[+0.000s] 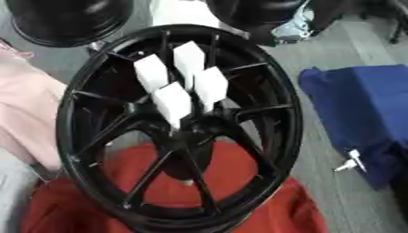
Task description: Pull the pin out of the wheel hub.
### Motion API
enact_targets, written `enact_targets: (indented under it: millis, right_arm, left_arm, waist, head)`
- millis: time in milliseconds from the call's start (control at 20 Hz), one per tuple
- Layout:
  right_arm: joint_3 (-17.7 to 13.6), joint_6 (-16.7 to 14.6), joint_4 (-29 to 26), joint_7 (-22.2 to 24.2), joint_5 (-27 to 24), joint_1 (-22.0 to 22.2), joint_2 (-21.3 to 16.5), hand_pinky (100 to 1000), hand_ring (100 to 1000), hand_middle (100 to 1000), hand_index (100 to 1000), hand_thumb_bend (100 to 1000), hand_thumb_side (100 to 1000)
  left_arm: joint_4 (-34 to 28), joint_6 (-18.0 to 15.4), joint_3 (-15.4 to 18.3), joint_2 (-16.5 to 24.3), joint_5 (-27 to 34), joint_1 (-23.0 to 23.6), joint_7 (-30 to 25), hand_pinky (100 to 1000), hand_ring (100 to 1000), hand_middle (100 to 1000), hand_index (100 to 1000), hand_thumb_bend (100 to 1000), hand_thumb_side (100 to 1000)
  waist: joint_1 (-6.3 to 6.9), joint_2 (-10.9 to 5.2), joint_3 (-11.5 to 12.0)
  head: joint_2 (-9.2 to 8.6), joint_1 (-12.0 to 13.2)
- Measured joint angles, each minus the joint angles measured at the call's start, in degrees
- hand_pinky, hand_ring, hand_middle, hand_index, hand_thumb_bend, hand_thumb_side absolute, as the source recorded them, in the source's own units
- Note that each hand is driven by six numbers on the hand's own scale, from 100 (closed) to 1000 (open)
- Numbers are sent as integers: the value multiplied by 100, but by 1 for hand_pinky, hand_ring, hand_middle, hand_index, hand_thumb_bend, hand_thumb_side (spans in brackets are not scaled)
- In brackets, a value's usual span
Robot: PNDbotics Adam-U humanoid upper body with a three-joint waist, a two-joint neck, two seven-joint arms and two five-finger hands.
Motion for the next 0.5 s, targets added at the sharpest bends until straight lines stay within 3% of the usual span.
enact_targets:
  millis: [500]
  right_arm:
    - [602,547,-539,-89,136,-114,-43,876,805,712,772,365,523]
  left_arm:
    - [1,9,-14,1,2,-3,-34,676,596,553,669,452,640]
  waist:
    - [-25,0,34]
  head:
    - [1,9]
